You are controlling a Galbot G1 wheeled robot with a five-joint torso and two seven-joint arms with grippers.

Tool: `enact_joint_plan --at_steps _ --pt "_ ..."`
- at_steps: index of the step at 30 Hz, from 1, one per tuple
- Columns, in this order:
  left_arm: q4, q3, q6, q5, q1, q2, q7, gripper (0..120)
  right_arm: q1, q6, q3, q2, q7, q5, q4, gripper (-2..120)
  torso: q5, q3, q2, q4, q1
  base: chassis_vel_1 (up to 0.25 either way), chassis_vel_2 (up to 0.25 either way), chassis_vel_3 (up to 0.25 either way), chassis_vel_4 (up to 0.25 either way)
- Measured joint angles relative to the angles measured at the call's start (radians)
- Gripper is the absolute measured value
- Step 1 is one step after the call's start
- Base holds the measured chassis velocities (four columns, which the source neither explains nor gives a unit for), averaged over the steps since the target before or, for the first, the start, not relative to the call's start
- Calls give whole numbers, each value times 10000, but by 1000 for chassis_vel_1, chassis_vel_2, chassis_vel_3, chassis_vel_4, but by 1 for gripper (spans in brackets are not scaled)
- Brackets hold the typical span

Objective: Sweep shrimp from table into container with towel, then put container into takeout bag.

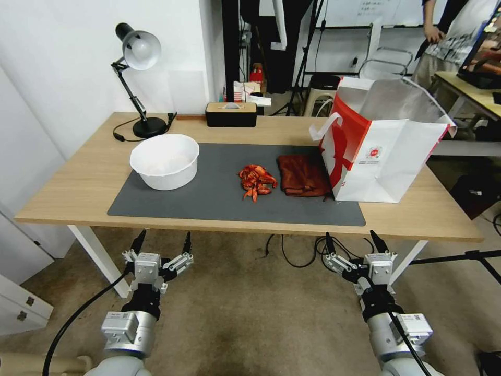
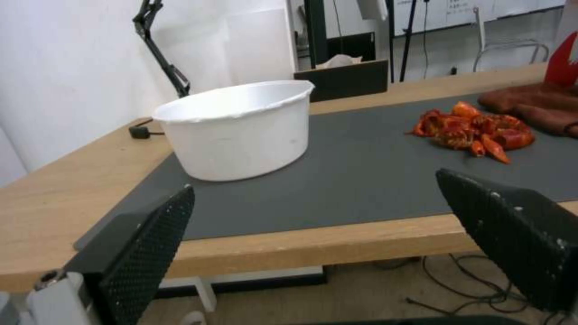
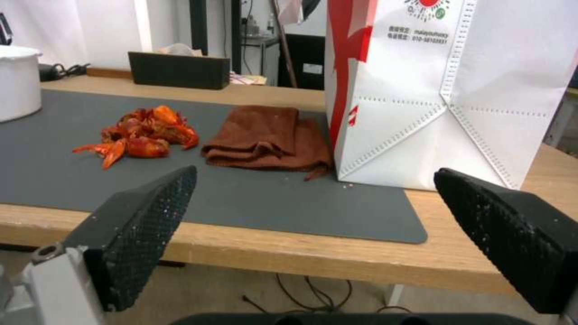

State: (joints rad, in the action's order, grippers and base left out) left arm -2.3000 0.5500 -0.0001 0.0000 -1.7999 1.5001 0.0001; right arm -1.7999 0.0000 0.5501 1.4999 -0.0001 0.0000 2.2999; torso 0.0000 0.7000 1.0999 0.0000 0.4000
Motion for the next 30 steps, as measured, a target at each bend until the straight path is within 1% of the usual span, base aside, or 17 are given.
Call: enact_joint_plan --at_steps 13,16,17,19,20,21,23,25,26,27,28,29,30 --pt "0 0 1 0 0 -1 0 100 0 -4 2 0 -8 3 0 100 0 0 0 0 0 0 0 0 0" --pt "-32 33 64 -114 43 -90 -43 100 3 -14 23 -2 -64 19 6 100 -2 0 0 1 0 0 0 0 0" --pt "-89 87 164 -267 94 -203 -113 100 3 -17 34 -4 -83 25 11 100 -2 0 0 2 -1 0 0 0 0" --pt "-388 358 610 -989 379 -750 -474 100 18 -124 192 -28 -448 168 96 100 1 0 0 0 0 0 0 0 0" --pt "-388 358 610 -989 379 -750 -474 100 18 -124 192 -28 -448 168 96 100 1 0 0 0 0 0 0 0 0" --pt "-465 433 738 -1194 455 -905 -574 100 26 -171 260 -43 -606 231 141 100 -1 0 0 0 1 0 0 0 0" --pt "-864 790 1355 -2182 819 -1631 -1058 100 67 -442 624 -107 -1451 556 366 100 -1 0 0 0 0 0 0 0 0" --pt "-864 790 1355 -2182 819 -1631 -1058 100 67 -442 624 -107 -1451 556 366 100 -1 0 0 0 0 0 0 0 0" --pt "-1062 968 1670 -2689 1002 -2007 -1306 100 92 -591 829 -142 -1923 741 492 100 -3 0 0 0 0 0 0 0 0" --pt "-1427 1310 2239 -3607 1351 -2695 -1756 100 136 -862 1200 -210 -2778 1077 718 100 -1 0 0 -1 0 0 0 0 0" --pt "-1518 1431 2319 -3998 1431 -2955 -1884 100 167 -1050 1471 -255 -3405 1322 884 100 1 0 0 -2 0 0 0 0 0" --pt "-1518 1431 2319 -3998 1431 -2955 -1884 100 167 -1050 1471 -255 -3405 1322 884 100 1 0 0 -2 0 0 0 0 0" --pt "-1520 1445 2320 -4048 1435 -2990 -1892 100 181 -1133 1579 -272 -3664 1423 949 100 -3 0 0 0 0 0 0 0 0"
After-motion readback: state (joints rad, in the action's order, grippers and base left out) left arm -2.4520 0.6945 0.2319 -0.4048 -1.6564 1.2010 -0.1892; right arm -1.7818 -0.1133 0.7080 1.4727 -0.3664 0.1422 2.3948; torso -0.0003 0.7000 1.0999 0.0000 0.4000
